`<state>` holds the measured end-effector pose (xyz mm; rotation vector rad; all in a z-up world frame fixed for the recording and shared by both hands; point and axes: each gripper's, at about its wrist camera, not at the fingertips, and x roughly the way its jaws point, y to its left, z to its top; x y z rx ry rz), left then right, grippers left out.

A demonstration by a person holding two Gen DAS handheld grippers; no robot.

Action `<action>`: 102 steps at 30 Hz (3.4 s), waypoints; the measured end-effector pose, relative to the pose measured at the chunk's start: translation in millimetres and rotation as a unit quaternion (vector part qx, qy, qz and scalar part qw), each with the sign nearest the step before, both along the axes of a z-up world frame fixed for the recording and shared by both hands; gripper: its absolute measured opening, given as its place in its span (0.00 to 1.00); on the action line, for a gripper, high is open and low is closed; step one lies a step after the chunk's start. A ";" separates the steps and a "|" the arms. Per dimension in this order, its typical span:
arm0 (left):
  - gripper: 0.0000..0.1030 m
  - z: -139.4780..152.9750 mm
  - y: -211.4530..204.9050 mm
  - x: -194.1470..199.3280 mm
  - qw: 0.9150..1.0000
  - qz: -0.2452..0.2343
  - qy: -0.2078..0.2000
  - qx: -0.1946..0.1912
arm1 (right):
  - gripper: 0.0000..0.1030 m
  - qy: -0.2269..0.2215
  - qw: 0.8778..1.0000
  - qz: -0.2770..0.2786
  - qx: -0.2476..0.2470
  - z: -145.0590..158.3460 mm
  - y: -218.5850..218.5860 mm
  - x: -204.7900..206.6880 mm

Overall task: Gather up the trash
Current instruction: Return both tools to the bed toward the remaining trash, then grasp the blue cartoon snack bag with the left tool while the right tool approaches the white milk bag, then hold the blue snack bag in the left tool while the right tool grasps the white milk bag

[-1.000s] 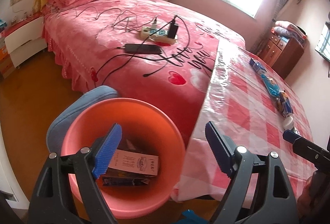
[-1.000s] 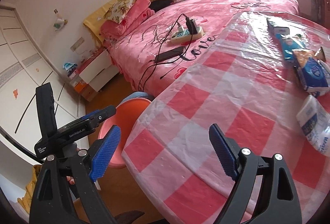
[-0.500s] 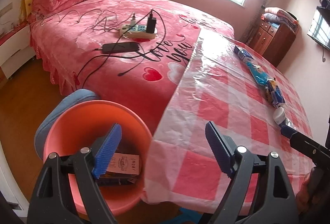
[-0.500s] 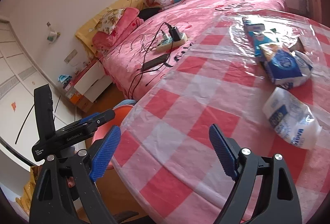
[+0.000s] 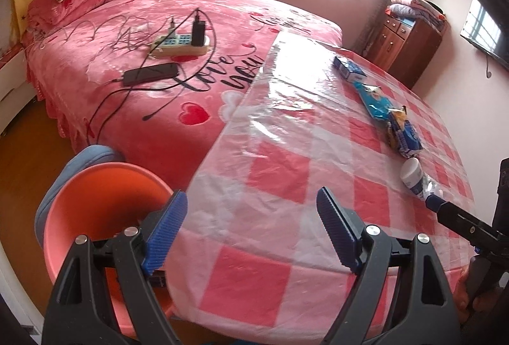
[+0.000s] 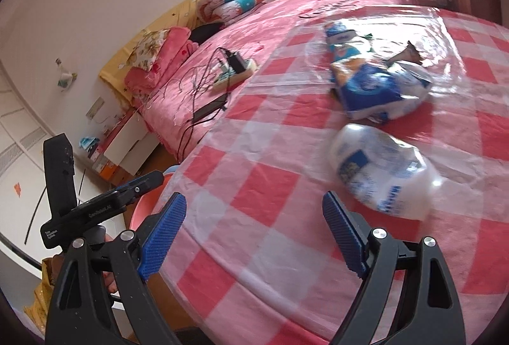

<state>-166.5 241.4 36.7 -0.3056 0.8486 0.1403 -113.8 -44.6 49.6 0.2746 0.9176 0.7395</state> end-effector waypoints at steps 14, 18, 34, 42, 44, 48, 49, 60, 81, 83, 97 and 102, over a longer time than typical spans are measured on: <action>0.81 6.7 -47.1 38.7 0.998 -0.062 0.001 -0.015 | 0.84 -0.038 0.997 -0.046 -0.046 -1.1 -55.8 21.0; 0.81 11.3 -56.4 53.3 0.996 -0.078 -0.004 -0.034 | 0.84 -0.050 0.996 -0.033 -0.068 -2.7 -55.0 29.1; 0.81 24.8 -104.1 149.7 0.986 -0.140 -0.019 -0.087 | 0.84 -0.047 0.988 -0.088 -0.117 -14.8 -92.4 46.0; 0.81 20.0 -125.2 206.3 0.980 -0.165 -0.001 -0.107 | 0.84 -0.044 0.989 -0.097 -0.103 -13.7 -107.1 52.2; 0.81 17.6 -128.6 219.2 0.979 -0.171 0.004 -0.107 | 0.84 -0.049 0.990 -0.085 -0.103 -13.5 -102.9 54.1; 0.81 6.4 -135.5 247.8 0.979 -0.174 0.032 -0.103 | 0.84 -0.041 0.993 -0.070 -0.084 -13.3 -95.6 61.7; 0.81 4.3 -137.4 252.1 0.979 -0.174 0.036 -0.102 | 0.84 -0.037 0.994 -0.068 -0.078 -13.5 -94.0 62.1; 0.81 -18.6 -154.2 291.0 0.975 -0.190 0.079 -0.085 | 0.84 -0.033 0.997 -0.031 -0.065 -18.0 -68.4 75.3; 0.45 -22.7 -144.6 277.3 0.983 -0.158 0.062 -0.063 | 0.89 -0.036 0.994 0.018 -0.101 -24.2 -33.3 74.5; 0.44 -22.4 -140.2 272.2 0.984 -0.154 0.059 -0.063 | 0.89 -0.038 0.994 0.020 -0.105 -25.1 -34.2 73.3; 0.43 -23.4 -98.2 216.5 0.988 -0.125 0.040 -0.087 | 0.75 -0.064 0.984 0.010 -0.169 -26.9 -30.8 50.8; 0.43 -23.9 -87.7 195.5 0.988 -0.120 0.037 -0.091 | 0.71 -0.064 0.984 0.000 -0.168 -27.8 -33.9 44.1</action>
